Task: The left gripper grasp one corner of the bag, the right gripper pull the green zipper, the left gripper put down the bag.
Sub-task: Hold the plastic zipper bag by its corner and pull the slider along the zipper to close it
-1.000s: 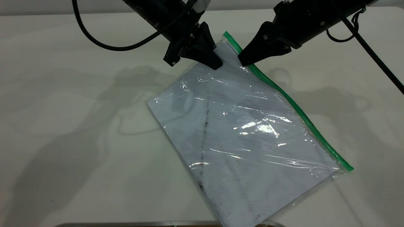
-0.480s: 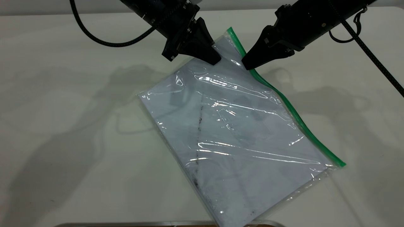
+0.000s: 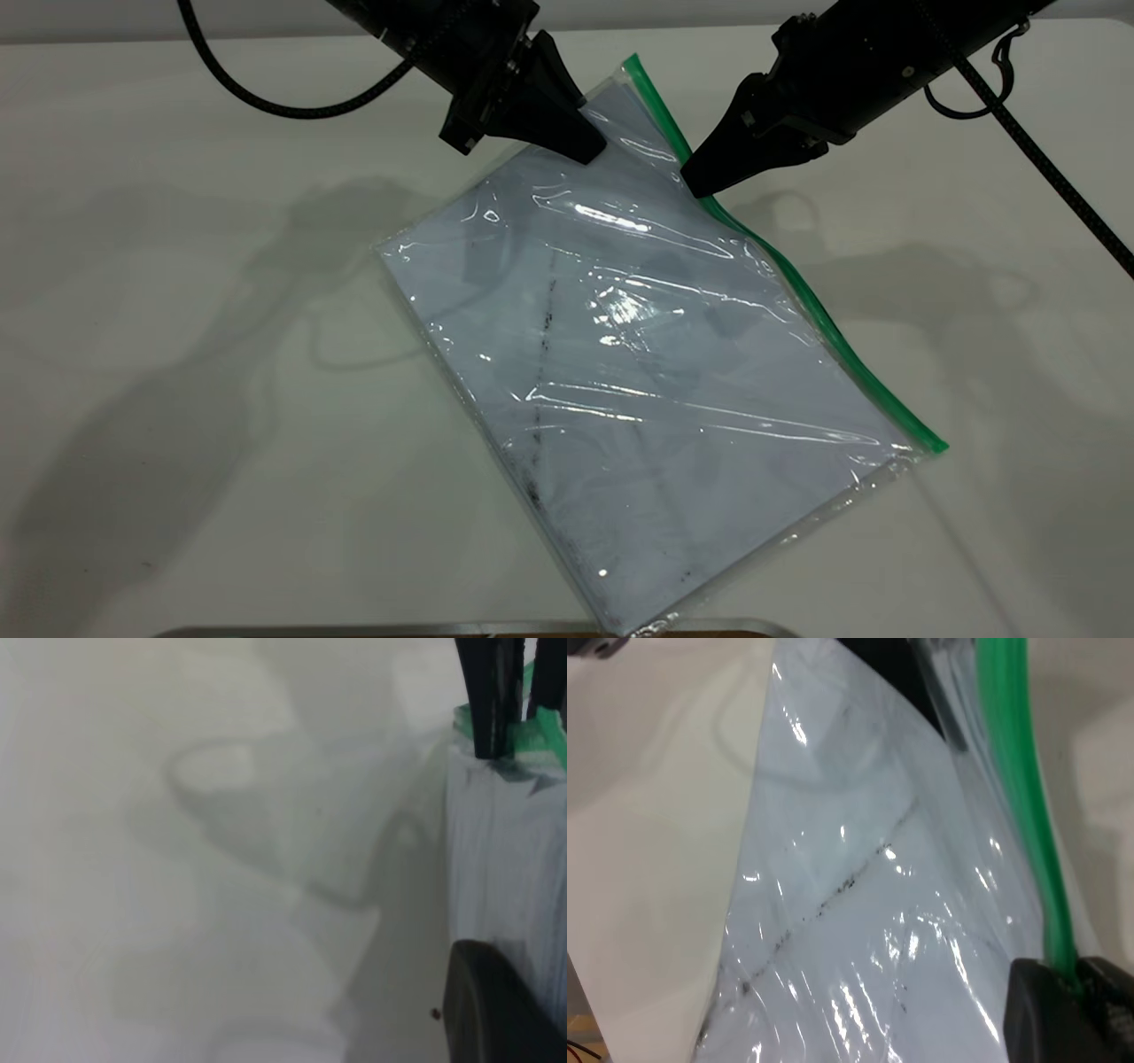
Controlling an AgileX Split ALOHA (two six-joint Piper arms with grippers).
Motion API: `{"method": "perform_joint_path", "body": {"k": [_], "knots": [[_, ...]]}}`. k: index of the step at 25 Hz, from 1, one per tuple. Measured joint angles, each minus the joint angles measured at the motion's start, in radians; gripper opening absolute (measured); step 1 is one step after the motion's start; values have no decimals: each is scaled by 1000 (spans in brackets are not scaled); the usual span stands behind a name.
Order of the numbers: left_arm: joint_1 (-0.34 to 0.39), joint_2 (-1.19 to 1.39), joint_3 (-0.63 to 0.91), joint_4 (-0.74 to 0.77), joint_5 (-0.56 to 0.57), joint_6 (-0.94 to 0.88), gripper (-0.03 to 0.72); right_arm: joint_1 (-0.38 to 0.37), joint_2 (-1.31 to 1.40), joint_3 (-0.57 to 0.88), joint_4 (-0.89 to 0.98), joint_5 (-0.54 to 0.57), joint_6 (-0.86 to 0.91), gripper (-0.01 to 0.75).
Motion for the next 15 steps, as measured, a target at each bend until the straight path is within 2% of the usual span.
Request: {"method": "perform_joint_path", "body": {"k": [15], "knots": [[52, -14, -7, -32, -14, -6, 53, -1, 0, 6, -121, -60, 51, 78]]}}
